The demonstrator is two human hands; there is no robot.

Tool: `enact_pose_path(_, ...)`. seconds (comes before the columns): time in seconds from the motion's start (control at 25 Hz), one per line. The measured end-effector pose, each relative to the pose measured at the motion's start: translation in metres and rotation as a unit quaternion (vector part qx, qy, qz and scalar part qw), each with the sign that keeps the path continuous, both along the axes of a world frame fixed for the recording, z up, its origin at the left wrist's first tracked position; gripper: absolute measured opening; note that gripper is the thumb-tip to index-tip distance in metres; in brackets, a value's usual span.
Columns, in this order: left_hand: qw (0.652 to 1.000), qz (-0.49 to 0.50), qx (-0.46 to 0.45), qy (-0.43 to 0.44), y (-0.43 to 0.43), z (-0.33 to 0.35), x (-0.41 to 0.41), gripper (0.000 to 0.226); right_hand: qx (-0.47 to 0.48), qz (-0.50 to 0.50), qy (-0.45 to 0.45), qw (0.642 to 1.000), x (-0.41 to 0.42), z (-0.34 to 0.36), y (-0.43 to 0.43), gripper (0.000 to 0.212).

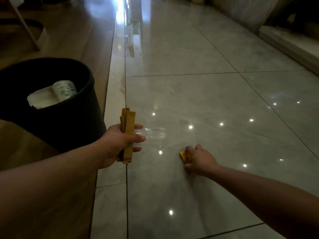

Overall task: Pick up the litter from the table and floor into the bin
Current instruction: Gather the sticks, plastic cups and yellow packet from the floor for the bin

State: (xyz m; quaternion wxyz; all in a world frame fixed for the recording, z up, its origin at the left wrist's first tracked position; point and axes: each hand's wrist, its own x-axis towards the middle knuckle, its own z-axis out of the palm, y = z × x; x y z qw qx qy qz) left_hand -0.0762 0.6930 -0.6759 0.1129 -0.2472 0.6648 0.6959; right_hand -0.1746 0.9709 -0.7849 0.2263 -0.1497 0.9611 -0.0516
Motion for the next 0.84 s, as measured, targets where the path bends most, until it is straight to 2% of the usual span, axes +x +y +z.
enact_pose_path(0.2,1.000,0.016,0.000,-0.023,-0.001,-0.015,0.000,0.040,-0.061,-0.042,0.005,0.997,0.003,-0.002,-0.004,0.073)
enact_pose_path(0.32,0.996,0.069,0.028,-0.050,-0.003,-0.019,0.006,0.047,-0.131,-0.097,-0.013,0.987,0.009,0.003,-0.011,0.076)
enact_pose_path(0.44,0.987,0.106,0.081,-0.090,0.005,-0.008,0.036,0.046,-0.208,-0.171,-0.088,0.959,0.047,0.022,-0.006,0.078)
enact_pose_path(0.52,0.979,0.127,0.113,-0.111,0.010,0.009,0.066,0.039,-0.246,-0.246,-0.163,0.923,0.084,0.044,0.005,0.079)
enact_pose_path(0.68,0.950,0.207,0.167,-0.166,0.028,0.078,0.118,0.036,-0.235,-0.332,-0.231,0.884,0.144,0.121,0.032,0.077)
enact_pose_path(0.84,0.933,0.226,0.204,-0.190,0.050,0.209,0.158,0.042,-0.246,-0.376,-0.249,0.858,0.183,0.250,0.052,0.071)
